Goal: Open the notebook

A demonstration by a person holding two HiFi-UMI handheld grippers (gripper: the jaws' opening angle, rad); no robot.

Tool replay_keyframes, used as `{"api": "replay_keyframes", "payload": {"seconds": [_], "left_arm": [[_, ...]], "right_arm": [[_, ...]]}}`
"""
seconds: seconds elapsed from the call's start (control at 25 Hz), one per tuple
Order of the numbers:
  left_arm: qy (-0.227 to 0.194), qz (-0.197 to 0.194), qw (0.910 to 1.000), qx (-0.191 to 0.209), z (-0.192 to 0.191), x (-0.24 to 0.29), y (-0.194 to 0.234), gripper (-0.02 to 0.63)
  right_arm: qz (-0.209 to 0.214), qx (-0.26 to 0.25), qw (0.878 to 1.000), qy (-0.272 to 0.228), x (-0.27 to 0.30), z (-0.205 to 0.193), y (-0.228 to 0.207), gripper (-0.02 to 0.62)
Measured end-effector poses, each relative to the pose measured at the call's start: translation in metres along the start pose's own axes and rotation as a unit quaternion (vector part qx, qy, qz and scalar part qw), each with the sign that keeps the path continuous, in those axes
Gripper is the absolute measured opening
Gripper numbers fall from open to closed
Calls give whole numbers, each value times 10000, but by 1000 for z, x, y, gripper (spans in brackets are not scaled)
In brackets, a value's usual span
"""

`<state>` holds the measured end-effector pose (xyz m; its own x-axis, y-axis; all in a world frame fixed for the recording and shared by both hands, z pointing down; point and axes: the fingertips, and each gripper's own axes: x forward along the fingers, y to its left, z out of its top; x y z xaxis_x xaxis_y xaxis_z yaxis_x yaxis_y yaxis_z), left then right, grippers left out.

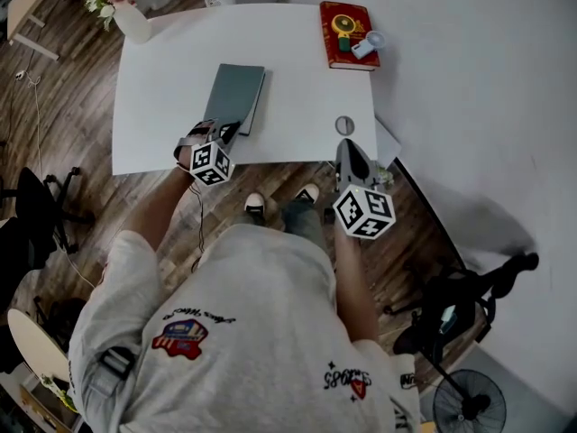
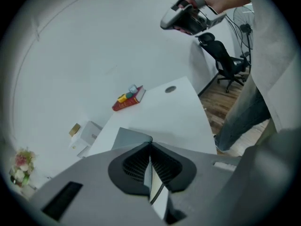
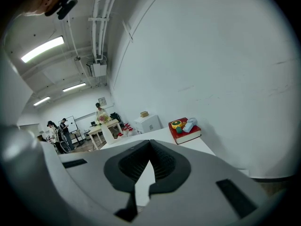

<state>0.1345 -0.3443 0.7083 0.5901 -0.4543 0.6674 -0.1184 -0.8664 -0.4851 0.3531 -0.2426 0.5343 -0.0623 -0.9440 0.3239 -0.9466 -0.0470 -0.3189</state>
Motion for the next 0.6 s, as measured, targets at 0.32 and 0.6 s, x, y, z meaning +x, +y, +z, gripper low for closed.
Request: {"api": "replay_keyframes", "payload": {"seconds": [0.32,0.6], "left_arm": [[-619,1014,9827,-1419,-4,-50,59,12],[-886,1582,9423,-2814,-30,-79,92,11]], "right_arm": [[241,-97,9996,62,17,0,25,-8],[366,-174,9991,100,25,0,43,-8]]}}
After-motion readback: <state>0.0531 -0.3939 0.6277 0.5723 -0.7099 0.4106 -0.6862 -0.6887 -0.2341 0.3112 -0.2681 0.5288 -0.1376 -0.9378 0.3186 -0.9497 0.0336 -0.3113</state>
